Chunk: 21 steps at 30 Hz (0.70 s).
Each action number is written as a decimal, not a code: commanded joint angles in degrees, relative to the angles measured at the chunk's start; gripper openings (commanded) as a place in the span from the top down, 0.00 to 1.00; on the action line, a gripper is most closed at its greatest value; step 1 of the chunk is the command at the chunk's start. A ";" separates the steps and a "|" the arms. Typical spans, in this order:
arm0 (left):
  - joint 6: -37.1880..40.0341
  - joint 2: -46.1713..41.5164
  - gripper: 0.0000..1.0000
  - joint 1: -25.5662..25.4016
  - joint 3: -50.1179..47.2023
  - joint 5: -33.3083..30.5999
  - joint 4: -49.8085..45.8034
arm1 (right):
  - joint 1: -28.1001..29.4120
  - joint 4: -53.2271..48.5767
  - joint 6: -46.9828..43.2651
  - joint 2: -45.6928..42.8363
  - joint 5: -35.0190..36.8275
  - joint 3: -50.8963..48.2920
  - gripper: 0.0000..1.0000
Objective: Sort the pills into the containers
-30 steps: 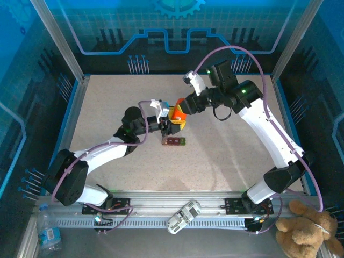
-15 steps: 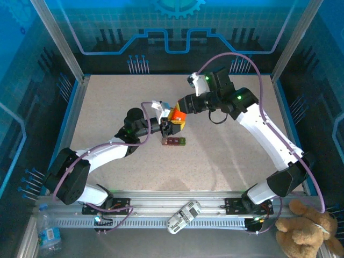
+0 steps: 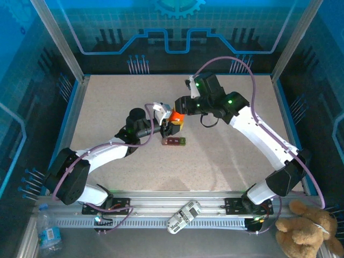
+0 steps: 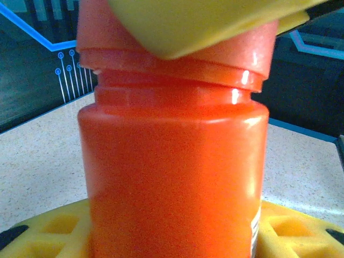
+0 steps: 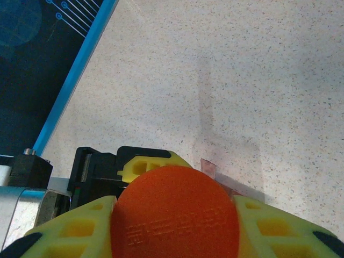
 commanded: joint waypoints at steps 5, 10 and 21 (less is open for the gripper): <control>2.04 -2.08 1.00 -1.60 1.61 1.12 7.32 | -1.05 -5.16 -2.22 2.01 -7.52 5.12 0.57; 1.65 -1.89 1.00 -1.55 1.20 1.42 7.67 | -4.19 -6.15 -3.96 1.12 -11.78 7.45 0.46; 0.49 -1.07 1.00 -1.62 1.05 1.65 9.34 | -6.91 -6.56 -5.89 -0.98 -15.60 7.56 0.36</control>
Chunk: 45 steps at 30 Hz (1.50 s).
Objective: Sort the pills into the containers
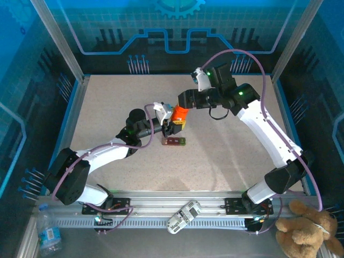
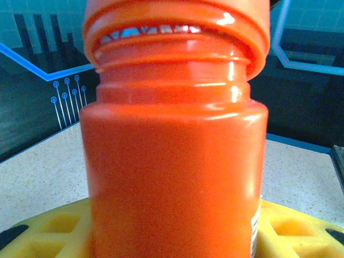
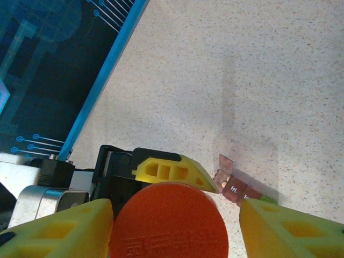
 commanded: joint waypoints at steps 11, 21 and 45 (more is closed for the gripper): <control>0.14 -1.39 1.00 -0.29 1.25 1.94 4.55 | -0.46 -2.21 -6.67 -2.73 -4.89 2.61 0.14; 0.22 -2.17 1.00 -0.33 1.30 1.95 4.31 | -1.87 -3.50 -6.78 -1.98 -6.33 1.24 0.14; 0.25 -2.35 1.00 -0.32 1.39 1.93 4.21 | -1.74 -1.41 -5.84 0.26 -10.45 0.38 0.37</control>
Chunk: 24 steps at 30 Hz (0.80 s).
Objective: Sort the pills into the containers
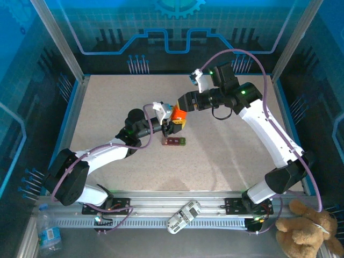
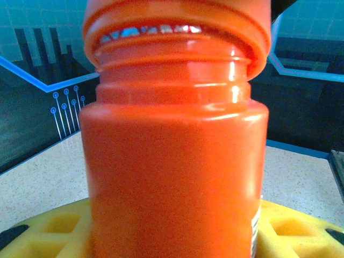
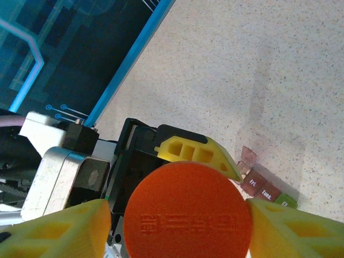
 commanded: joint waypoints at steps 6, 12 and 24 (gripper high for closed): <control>0.18 -1.92 1.00 -0.30 1.26 1.28 3.10 | -0.36 -0.14 -0.77 0.78 -1.96 0.93 0.51; 0.75 -1.98 1.00 -0.32 1.24 1.77 2.61 | -0.19 -2.86 -5.39 1.22 -1.74 3.01 0.53; 0.49 -1.49 1.00 -0.33 1.90 2.48 2.22 | 3.67 -11.43 -16.22 3.96 6.73 7.49 0.52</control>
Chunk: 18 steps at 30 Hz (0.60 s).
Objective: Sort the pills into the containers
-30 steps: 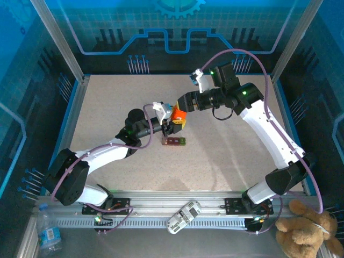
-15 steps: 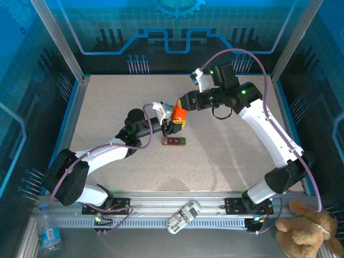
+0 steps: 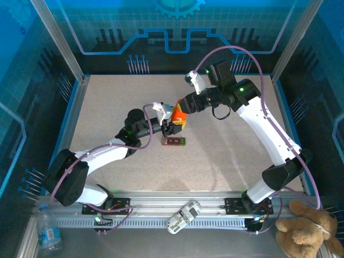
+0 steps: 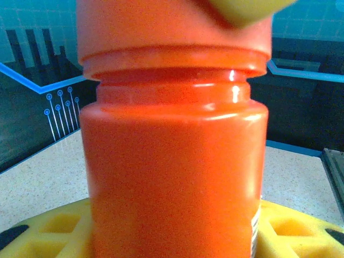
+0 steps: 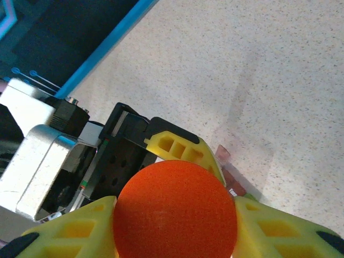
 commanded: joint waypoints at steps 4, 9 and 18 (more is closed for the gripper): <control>0.31 -1.36 1.00 -0.33 1.74 1.24 2.88 | 1.56 -4.76 -2.73 2.07 2.30 1.63 0.52; 0.39 -1.42 1.00 -0.26 1.81 1.15 2.83 | 2.03 -4.52 -0.71 2.68 1.98 -0.11 0.52; 2.31 -1.23 1.00 -0.33 3.11 0.85 1.78 | 4.81 -4.83 5.84 5.46 5.20 -2.02 0.52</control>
